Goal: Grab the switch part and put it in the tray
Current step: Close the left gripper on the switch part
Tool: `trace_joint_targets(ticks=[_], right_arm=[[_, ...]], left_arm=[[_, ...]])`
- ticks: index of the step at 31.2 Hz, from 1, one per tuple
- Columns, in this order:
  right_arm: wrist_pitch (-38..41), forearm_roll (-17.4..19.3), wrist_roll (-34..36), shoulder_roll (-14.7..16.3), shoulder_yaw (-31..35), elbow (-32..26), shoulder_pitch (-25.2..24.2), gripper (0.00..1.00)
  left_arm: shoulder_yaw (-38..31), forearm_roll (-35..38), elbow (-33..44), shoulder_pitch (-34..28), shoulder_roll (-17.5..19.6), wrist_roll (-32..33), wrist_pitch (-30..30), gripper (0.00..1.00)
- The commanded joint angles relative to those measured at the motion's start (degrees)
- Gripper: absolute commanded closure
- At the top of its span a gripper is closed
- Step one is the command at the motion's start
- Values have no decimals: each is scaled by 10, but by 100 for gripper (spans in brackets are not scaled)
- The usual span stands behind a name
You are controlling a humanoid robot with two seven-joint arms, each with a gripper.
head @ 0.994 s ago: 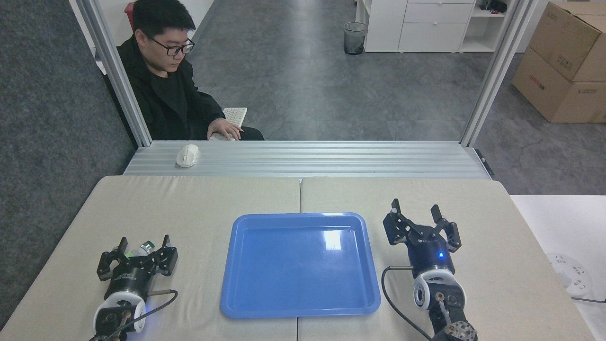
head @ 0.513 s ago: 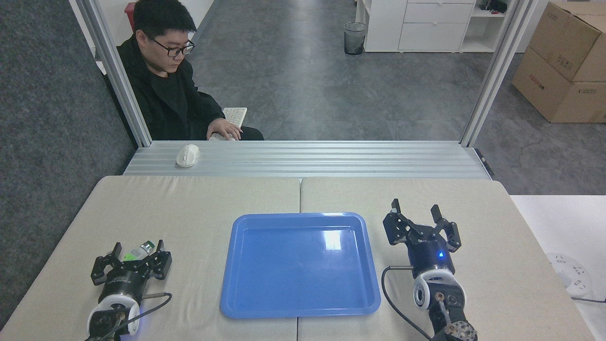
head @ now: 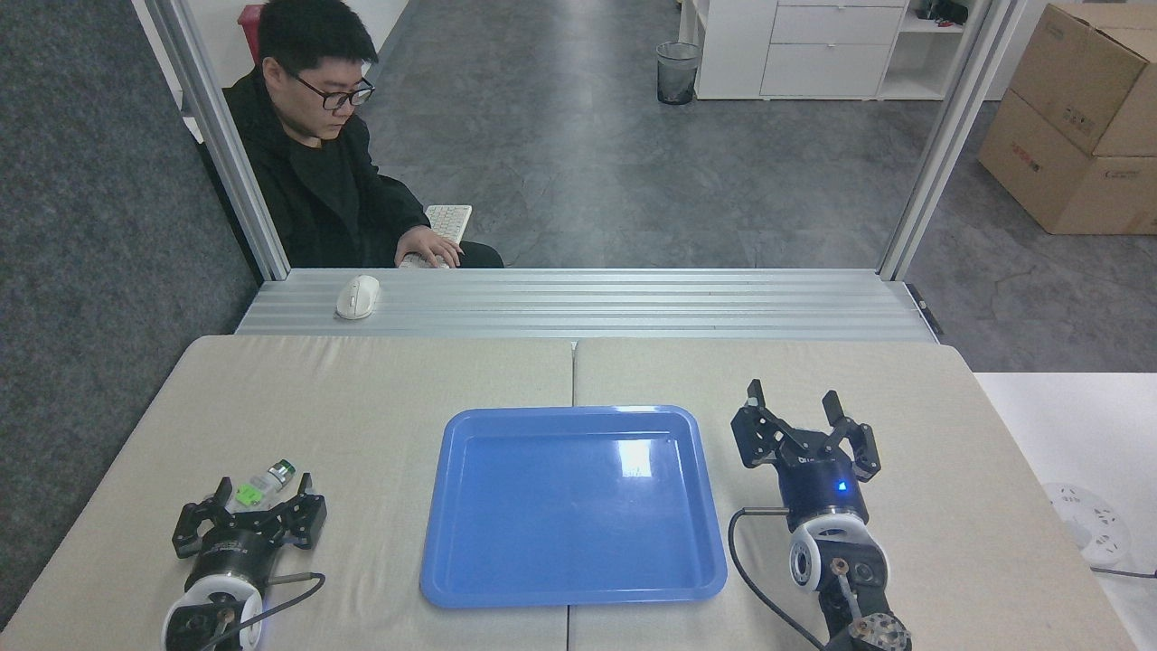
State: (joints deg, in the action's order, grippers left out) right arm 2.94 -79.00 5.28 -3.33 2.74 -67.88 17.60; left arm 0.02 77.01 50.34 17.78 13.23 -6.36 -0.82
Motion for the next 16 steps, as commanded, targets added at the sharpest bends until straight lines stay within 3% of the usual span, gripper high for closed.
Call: trace_joint_targets(ticks=[1, 5, 16], right_arm=[[0, 0, 0, 1, 0, 0, 1, 0], [0, 0, 0, 1, 0, 0, 1, 0], [0, 0, 0, 1, 0, 0, 0, 0]], left_arm=[[9, 2, -10, -3, 2, 0, 0, 1], [9, 2, -10, -3, 2, 0, 0, 4], [10, 8, -9, -11, 2, -1, 14, 29]])
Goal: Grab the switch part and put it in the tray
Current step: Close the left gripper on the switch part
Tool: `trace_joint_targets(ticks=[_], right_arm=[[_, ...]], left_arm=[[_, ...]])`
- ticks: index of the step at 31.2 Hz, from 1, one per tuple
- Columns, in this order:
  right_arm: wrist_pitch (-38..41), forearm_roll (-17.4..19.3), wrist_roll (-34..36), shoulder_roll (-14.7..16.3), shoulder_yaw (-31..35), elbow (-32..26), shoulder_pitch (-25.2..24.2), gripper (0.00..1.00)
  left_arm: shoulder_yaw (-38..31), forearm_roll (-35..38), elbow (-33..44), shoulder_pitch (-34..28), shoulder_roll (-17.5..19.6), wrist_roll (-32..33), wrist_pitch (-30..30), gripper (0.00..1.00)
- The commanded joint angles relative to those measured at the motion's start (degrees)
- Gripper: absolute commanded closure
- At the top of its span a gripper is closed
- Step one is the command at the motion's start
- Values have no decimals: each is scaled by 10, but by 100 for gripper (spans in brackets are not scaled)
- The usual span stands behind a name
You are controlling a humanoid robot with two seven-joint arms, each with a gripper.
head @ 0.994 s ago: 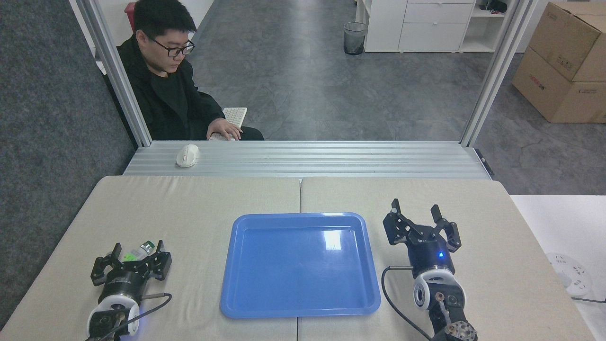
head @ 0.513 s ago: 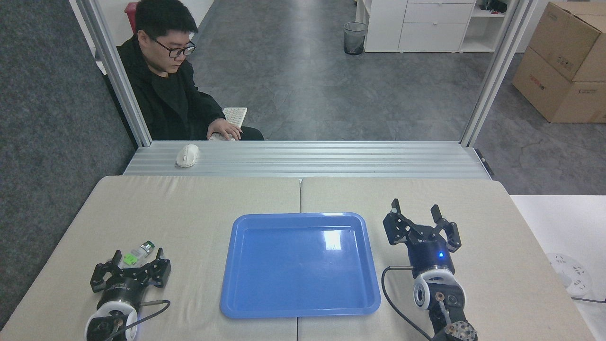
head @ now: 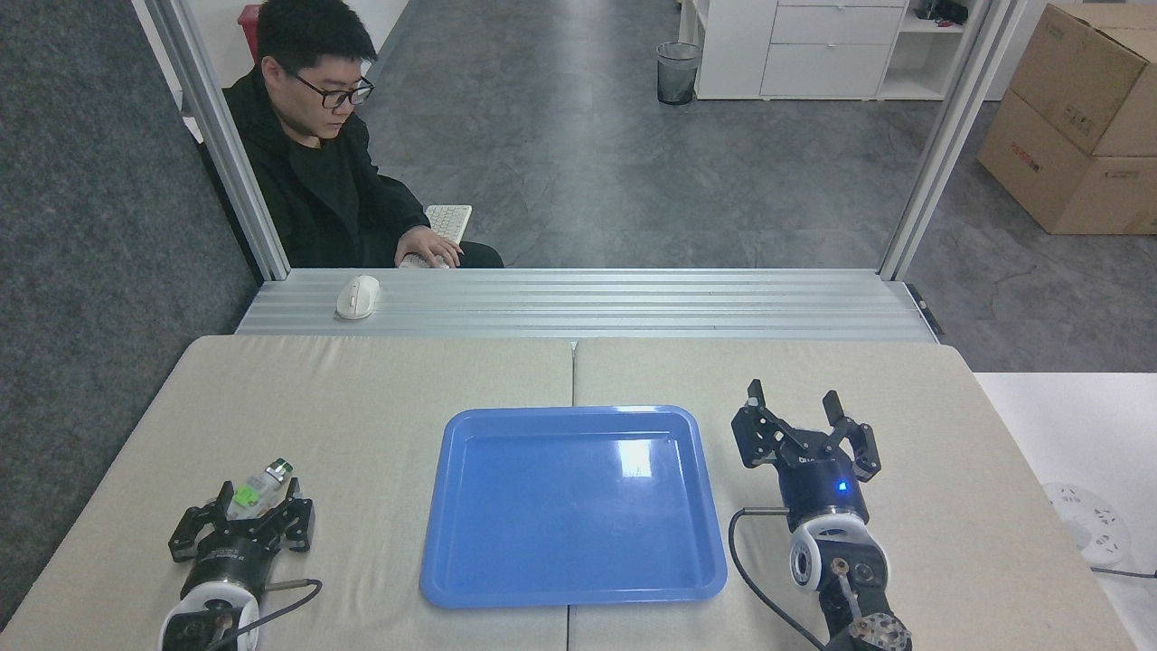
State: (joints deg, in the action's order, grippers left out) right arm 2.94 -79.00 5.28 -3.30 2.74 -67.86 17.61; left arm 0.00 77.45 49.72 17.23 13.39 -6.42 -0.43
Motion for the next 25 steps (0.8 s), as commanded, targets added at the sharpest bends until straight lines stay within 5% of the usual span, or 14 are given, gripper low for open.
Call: trace_joint_targets(ticks=[1, 10, 17, 25], right_arm=[[0, 0, 0, 1, 0, 0, 1, 0], [0, 0, 0, 1, 0, 0, 1, 0], [0, 0, 0, 1, 0, 0, 1, 0], [0, 0, 0, 1, 0, 0, 0, 0]], left_arm=[[11, 3, -3, -6, 1, 0, 13, 32], [11, 4, -2, -7, 1, -19, 39, 58], [11, 3, -1, -6, 2, -25, 40, 68], [4, 1, 11, -6, 8, -25, 60, 100]])
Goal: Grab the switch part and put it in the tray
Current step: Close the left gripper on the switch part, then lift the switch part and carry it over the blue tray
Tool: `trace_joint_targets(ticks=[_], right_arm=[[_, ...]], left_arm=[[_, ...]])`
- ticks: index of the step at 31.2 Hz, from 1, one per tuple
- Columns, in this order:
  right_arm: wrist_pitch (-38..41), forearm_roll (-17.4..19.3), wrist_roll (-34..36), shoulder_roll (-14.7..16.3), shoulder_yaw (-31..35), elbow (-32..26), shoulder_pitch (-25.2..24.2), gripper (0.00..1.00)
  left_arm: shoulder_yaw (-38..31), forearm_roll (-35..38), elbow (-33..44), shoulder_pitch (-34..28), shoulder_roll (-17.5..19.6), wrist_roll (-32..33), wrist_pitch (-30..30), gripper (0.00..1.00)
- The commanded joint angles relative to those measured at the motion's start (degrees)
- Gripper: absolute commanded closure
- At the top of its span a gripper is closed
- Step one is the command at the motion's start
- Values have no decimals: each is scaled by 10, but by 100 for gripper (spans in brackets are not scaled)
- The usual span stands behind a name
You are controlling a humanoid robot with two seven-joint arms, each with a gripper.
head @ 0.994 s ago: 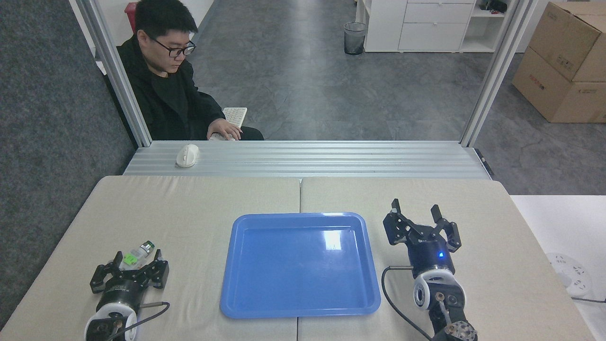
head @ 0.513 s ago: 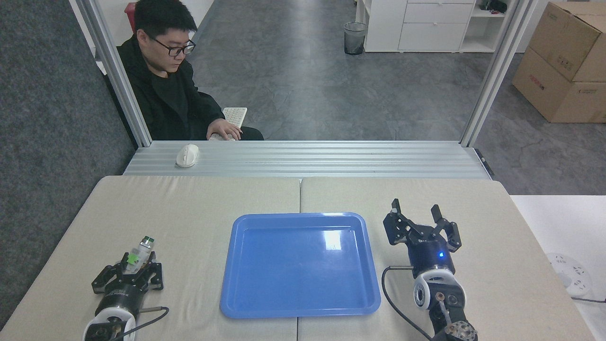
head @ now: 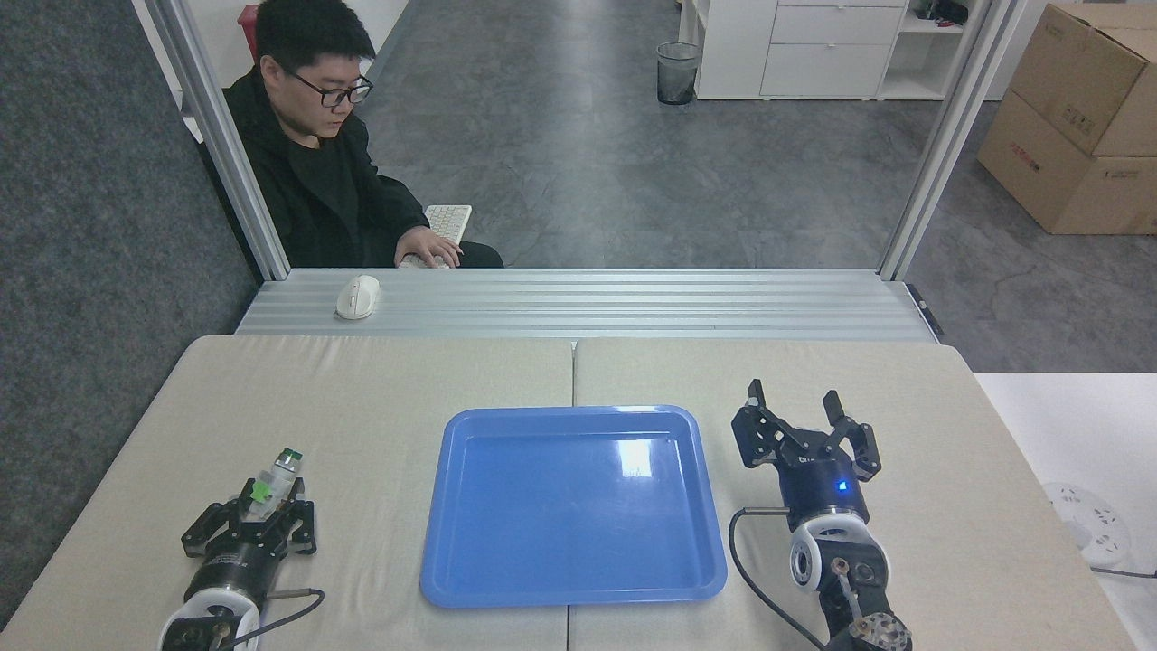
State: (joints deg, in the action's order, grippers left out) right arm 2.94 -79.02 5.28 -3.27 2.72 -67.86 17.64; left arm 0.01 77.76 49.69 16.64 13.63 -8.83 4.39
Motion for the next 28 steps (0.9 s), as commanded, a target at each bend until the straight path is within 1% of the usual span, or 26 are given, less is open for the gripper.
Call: trace_joint_targets(ticks=[1, 8, 10, 14, 16, 19, 22, 24, 28], right_arm=[[0, 0, 0, 0, 0, 0, 0, 0], [0, 0, 0, 0, 0, 0, -1, 0], [0, 0, -1, 0, 0, 0, 0, 0], [0, 0, -1, 0, 0, 0, 0, 0], [0, 0, -1, 0, 0, 0, 1, 0], [0, 0, -1, 0, 0, 1, 1, 0], [0, 0, -1, 0, 0, 0, 1, 0], [0, 0, -1, -1, 0, 0, 1, 0], [0, 0, 0, 0, 0, 0, 1, 0]], left_arm=[[3, -2, 16, 0, 8, -1, 16, 100], [-2, -6, 71, -5, 17, -2, 26, 100], [-7, -7, 106, -15, 17, -1, 30, 100], [-11, -9, 214, -33, 16, 7, 48, 100], [-9, -9, 264, -42, 11, 8, 68, 100], [2, -6, 322, -56, -5, 22, 85, 100], [22, -1, 362, -55, -28, 59, 87, 100], [41, -1, 369, -46, -48, 86, 87, 100], [75, 0, 369, -21, -74, 108, 86, 100]])
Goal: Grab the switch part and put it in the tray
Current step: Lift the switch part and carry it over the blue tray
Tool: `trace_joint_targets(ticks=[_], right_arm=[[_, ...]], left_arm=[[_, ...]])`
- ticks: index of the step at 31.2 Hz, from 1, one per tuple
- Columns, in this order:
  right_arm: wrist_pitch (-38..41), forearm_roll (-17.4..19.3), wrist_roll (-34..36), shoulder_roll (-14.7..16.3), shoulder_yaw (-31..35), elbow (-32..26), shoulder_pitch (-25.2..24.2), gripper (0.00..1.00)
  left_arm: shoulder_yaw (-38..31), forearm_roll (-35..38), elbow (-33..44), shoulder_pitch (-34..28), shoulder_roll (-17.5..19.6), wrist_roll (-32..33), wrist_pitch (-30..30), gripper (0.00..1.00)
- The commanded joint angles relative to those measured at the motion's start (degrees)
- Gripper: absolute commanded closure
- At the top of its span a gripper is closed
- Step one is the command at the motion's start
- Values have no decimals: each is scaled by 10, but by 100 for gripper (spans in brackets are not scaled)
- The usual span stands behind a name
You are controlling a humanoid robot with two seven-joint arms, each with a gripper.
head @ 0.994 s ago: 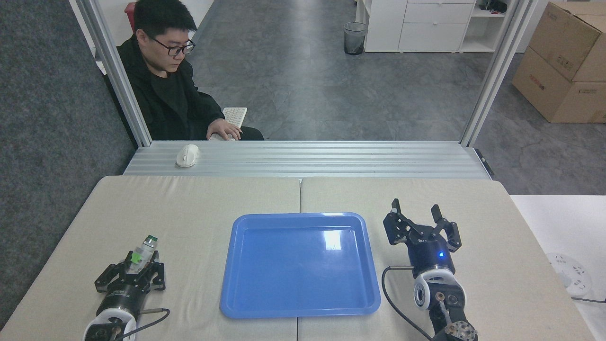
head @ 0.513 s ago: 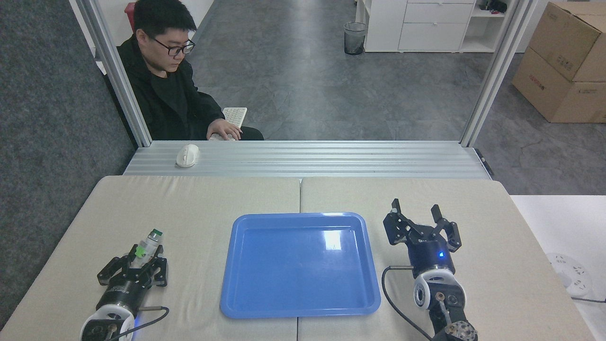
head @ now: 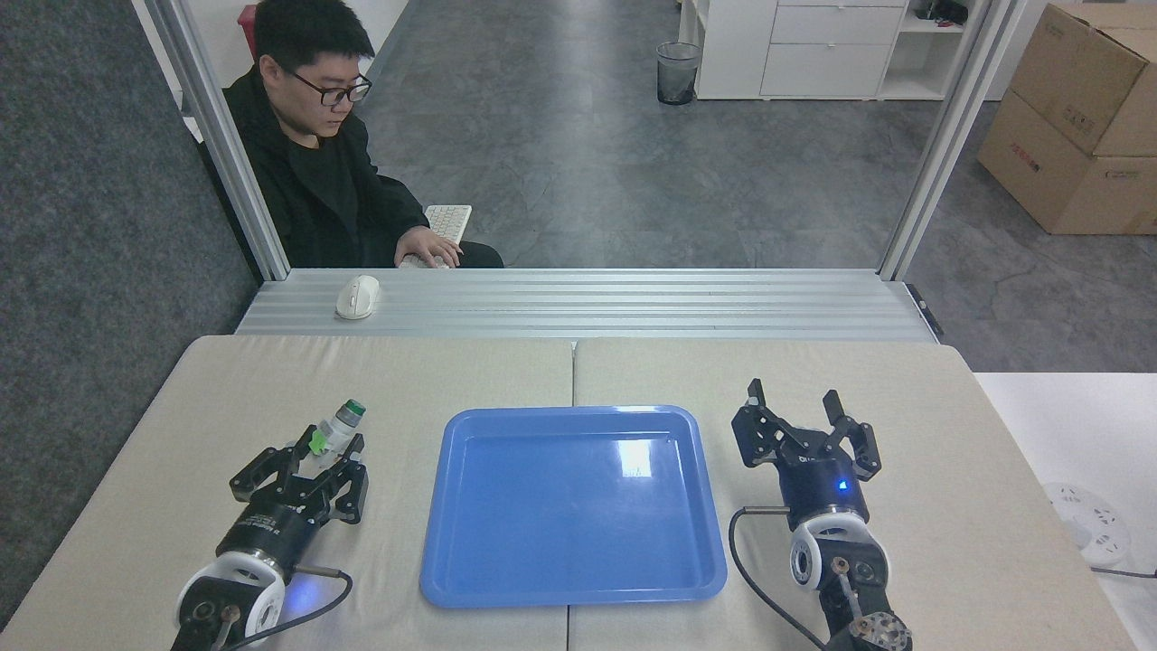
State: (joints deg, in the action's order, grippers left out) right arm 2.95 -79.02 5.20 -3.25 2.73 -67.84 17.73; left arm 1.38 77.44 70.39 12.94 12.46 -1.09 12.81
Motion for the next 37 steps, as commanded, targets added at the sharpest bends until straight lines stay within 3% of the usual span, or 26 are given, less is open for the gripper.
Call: trace_joint_targets(ticks=[1, 10, 17, 23, 26, 30, 37], right_arm=[[0, 0, 0, 0, 0, 0, 0, 0], [0, 0, 0, -1, 0, 0, 0, 0], [0, 0, 0, -2, 0, 0, 0, 0], [0, 0, 1, -2, 0, 0, 0, 0], [0, 0, 1, -2, 1, 0, 0, 0], [0, 0, 1, -2, 1, 0, 0, 0], [0, 0, 1, -2, 1, 0, 0, 0]], left_arm=[[71, 4, 162, 22, -66, 34, 1, 100], [167, 29, 139, 47, -100, 64, -2, 100], [232, 110, 85, 30, -132, 65, -2, 100], [232, 187, 8, 32, -147, 69, -9, 100], [232, 209, -17, 34, -142, 123, -18, 100], [225, 213, -38, 39, -140, 179, -26, 100], [215, 205, -40, 59, -139, 181, -47, 100]])
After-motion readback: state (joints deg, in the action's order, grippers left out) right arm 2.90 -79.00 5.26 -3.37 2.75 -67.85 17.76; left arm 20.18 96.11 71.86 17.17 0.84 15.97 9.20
